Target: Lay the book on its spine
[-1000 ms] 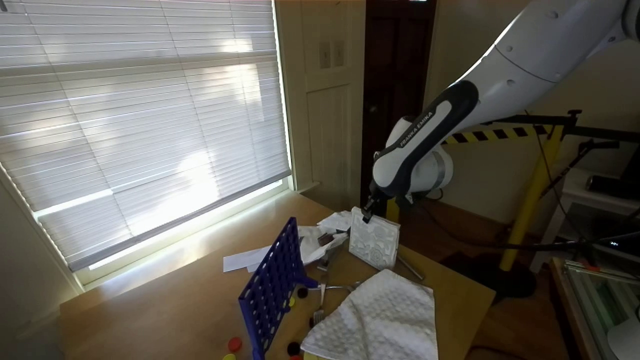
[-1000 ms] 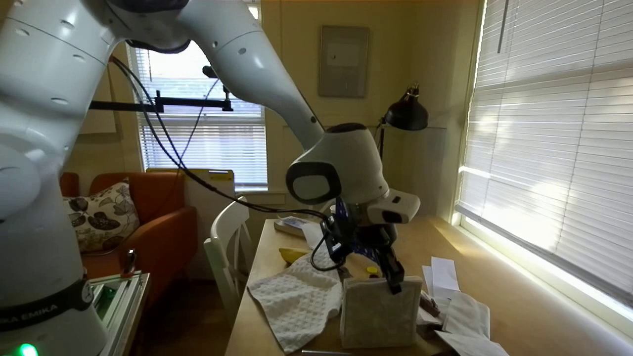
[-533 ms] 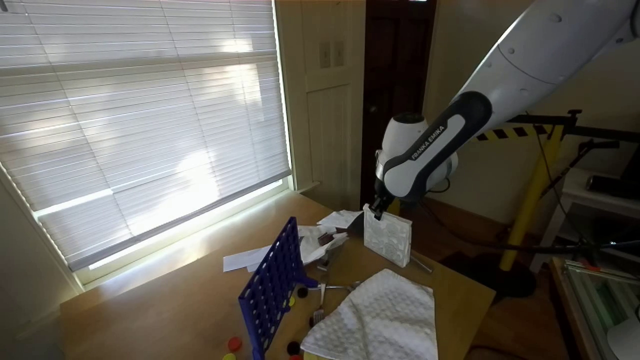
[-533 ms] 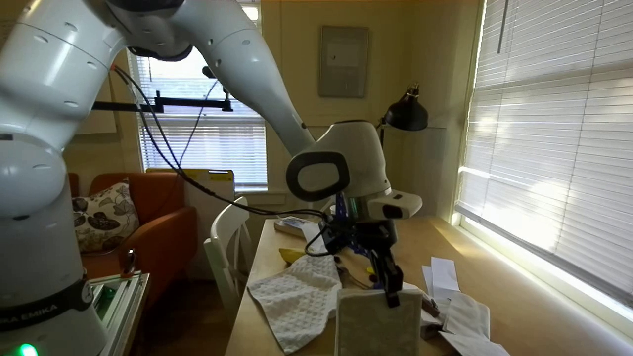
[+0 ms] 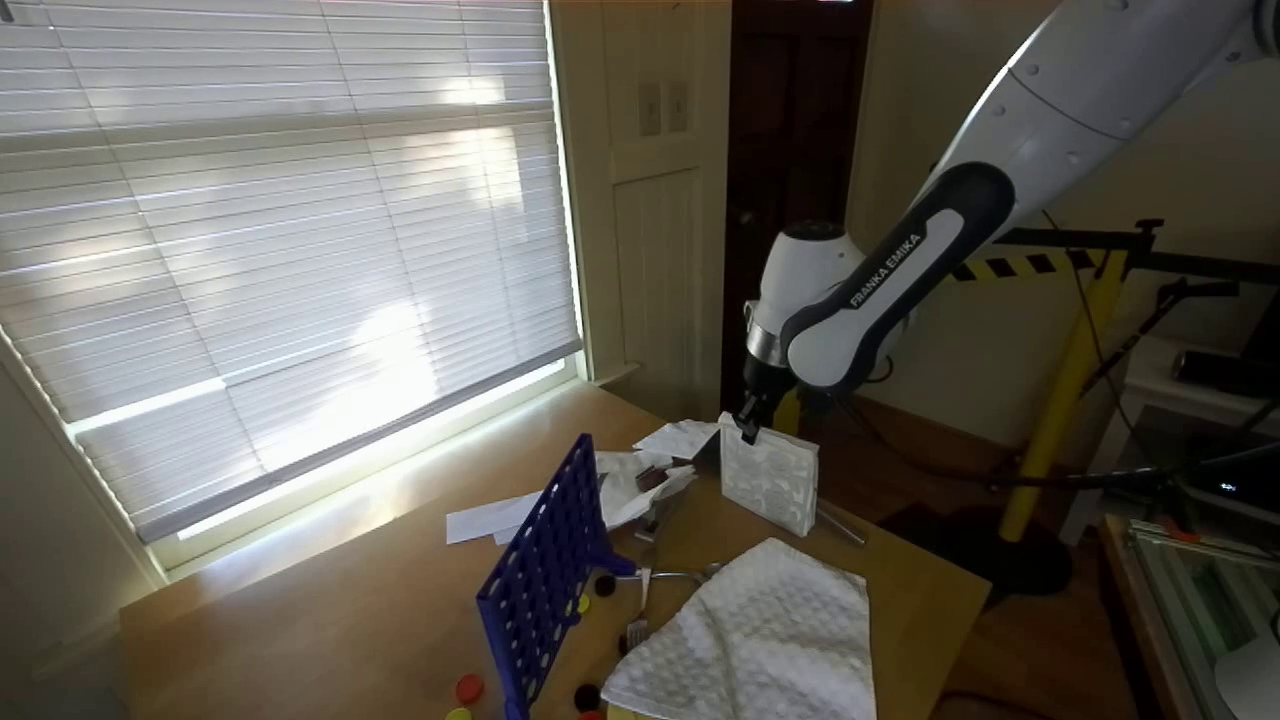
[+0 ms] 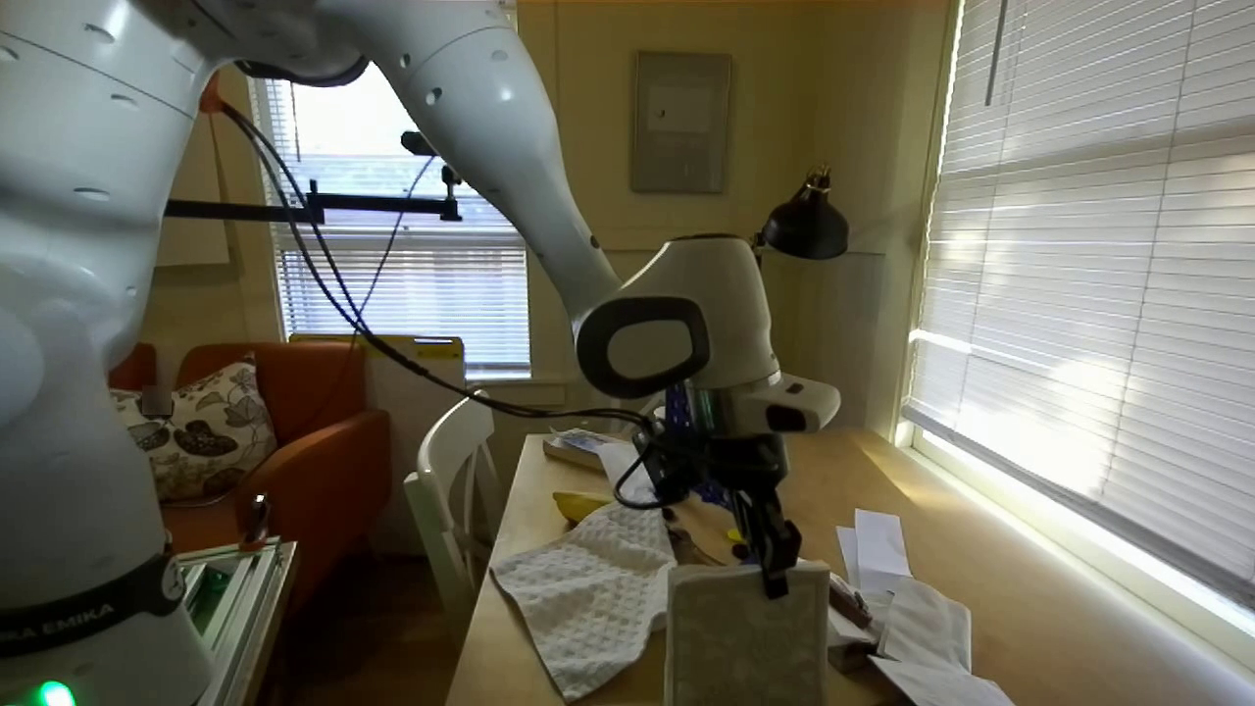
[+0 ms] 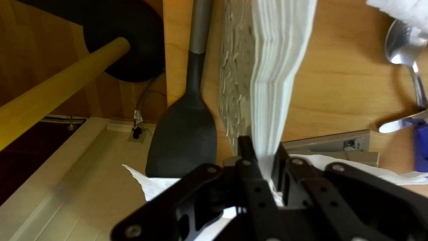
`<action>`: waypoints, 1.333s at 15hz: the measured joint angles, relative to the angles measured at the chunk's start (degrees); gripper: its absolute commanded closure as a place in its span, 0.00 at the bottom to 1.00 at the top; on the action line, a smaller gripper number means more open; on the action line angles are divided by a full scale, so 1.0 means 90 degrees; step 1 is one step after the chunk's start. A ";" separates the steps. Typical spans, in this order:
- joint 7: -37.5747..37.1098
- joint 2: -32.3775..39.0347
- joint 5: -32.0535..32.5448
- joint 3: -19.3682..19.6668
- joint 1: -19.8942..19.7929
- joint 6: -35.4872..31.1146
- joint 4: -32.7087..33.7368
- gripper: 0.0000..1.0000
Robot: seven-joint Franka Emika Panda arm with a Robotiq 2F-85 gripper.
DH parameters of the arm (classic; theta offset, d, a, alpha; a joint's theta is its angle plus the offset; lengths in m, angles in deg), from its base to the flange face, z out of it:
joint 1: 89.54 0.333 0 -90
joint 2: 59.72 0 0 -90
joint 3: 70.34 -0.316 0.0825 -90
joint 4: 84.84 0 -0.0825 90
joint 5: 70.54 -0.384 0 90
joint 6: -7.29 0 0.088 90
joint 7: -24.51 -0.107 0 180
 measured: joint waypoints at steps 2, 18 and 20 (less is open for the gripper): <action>0.0000 -0.0031 0.0004 -0.0392 -0.0376 0.0001 0.0029 0.96; 0.0326 -0.0715 0.0213 -0.1188 -0.1155 0.0184 -0.0252 0.00; 0.0929 -0.0940 0.0217 -0.1376 -0.1286 0.0001 -0.0495 0.00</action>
